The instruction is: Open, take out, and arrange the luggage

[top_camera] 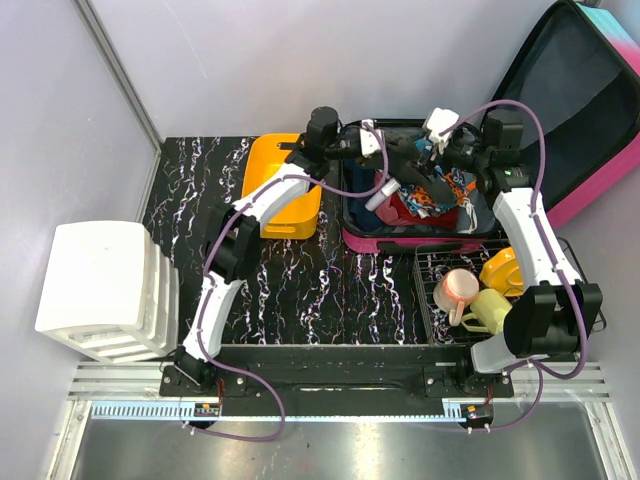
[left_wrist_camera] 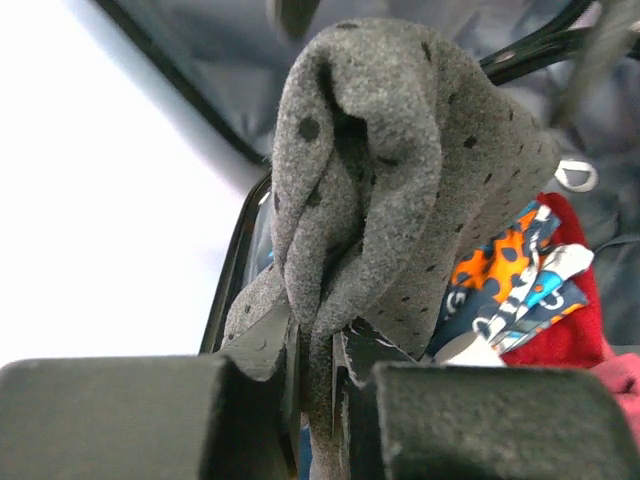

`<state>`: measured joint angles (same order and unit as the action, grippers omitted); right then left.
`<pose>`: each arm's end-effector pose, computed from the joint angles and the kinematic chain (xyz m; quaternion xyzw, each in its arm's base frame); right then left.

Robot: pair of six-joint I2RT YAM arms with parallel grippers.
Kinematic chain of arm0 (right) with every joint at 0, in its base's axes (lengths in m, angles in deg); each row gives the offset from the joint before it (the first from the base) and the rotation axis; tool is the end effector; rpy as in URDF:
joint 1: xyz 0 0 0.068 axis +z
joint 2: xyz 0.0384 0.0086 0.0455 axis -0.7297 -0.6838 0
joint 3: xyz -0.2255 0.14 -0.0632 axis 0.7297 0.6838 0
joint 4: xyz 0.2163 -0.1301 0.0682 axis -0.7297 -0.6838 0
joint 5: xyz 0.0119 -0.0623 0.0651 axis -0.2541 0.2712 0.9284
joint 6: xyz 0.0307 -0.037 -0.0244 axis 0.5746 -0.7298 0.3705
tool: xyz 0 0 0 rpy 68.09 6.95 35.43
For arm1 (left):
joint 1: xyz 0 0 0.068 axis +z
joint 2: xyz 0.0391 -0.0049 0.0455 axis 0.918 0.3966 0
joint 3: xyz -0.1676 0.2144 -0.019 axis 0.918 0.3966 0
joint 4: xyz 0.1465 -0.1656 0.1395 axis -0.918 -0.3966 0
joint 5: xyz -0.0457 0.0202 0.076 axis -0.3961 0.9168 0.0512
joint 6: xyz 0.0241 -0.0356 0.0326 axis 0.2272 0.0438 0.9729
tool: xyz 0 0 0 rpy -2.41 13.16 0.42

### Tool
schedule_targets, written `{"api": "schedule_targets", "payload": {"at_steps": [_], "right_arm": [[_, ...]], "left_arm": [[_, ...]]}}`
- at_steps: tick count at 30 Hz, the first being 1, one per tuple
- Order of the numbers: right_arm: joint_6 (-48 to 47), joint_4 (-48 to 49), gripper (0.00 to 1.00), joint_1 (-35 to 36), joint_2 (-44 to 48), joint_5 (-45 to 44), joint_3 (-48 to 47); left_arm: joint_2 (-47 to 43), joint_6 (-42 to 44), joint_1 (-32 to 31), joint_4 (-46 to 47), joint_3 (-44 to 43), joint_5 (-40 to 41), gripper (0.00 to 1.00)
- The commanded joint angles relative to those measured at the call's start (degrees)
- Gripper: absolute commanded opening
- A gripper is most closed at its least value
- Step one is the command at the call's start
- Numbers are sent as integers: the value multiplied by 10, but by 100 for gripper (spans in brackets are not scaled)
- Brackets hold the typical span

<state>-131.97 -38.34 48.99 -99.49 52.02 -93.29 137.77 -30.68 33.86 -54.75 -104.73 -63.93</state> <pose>0.3380 0.0388 0.3805 -0.5416 0.5807 0.0936 0.6005 0.4482 -0.3215 0.3057 0.6130 0.3581 -0.2859 0.6436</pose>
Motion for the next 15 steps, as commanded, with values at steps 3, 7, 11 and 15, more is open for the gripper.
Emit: {"api": "schedule_targets", "payload": {"at_steps": [3,7,11,15], "right_arm": [[221,177,96,-18,18,-83,-20],[254,224,100,-38,20,-117,-18],[259,229,100,-42,19,-124,-11],[258,230,100,-41,16,-112,-5]], "left_arm": [[-88,-62,60,30,-61,67,0],[-103,-66,107,15,-77,99,0],[-103,-45,148,-7,-105,139,0],[-96,16,189,-35,-122,154,0]]}}
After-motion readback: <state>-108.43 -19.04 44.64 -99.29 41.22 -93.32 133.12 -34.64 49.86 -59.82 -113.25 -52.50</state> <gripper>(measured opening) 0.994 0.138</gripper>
